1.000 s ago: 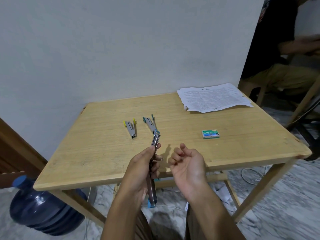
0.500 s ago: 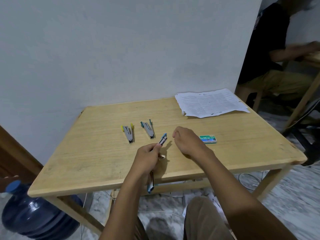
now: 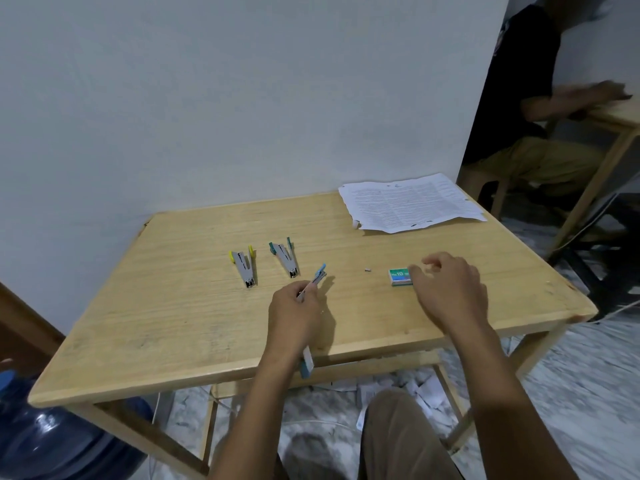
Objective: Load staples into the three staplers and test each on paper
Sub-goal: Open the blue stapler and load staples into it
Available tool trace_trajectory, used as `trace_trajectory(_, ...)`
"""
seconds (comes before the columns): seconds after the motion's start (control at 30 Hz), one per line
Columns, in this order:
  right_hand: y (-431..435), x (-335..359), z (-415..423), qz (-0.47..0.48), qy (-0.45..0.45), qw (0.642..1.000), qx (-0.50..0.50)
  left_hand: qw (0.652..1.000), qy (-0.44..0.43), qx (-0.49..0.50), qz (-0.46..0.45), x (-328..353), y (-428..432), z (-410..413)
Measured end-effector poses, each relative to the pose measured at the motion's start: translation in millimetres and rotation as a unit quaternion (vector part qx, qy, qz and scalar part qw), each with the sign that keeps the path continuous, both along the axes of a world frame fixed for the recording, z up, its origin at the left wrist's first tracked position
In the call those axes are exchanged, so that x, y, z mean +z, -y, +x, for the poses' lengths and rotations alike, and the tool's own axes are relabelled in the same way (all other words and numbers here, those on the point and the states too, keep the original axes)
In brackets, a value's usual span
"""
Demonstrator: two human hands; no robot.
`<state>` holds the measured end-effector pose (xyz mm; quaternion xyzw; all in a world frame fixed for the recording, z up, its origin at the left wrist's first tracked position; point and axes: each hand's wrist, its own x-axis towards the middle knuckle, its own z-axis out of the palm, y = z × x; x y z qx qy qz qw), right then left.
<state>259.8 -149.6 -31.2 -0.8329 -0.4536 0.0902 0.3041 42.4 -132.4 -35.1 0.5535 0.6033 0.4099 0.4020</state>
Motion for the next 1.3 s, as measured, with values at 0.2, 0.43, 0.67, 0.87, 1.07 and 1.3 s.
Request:
trace_trajectory(0.2,0,-12,8,-0.075,-0.004,0.997,-0.022,0.997,-0.077,-0.016,-0.001,-3,-1,7)
trace_trajectory(0.43,-2,-11,8,-0.089,-0.045,0.995,-0.015,0.994,-0.105,-0.024,0.003,-5,-3,1)
trace_trajectory(0.67,-3,-8,13,-0.117,-0.056,0.992,0.01,0.972,-0.232,-0.025,0.04,-11,-5,11)
trace_trajectory(0.87,-5,-9,17,-0.094,-0.045,0.994,0.027,0.928,-0.362,-0.005,0.081,-13,-3,21)
trace_trajectory(1.07,-10,-9,27,-0.089,-0.007,0.988,0.13,0.903,-0.424,0.012,0.075,-10,-6,19)
trace_trajectory(1.3,-13,-16,34,-0.085,0.02,0.977,0.193,0.912,-0.379,-0.047,0.152,3,-8,41)
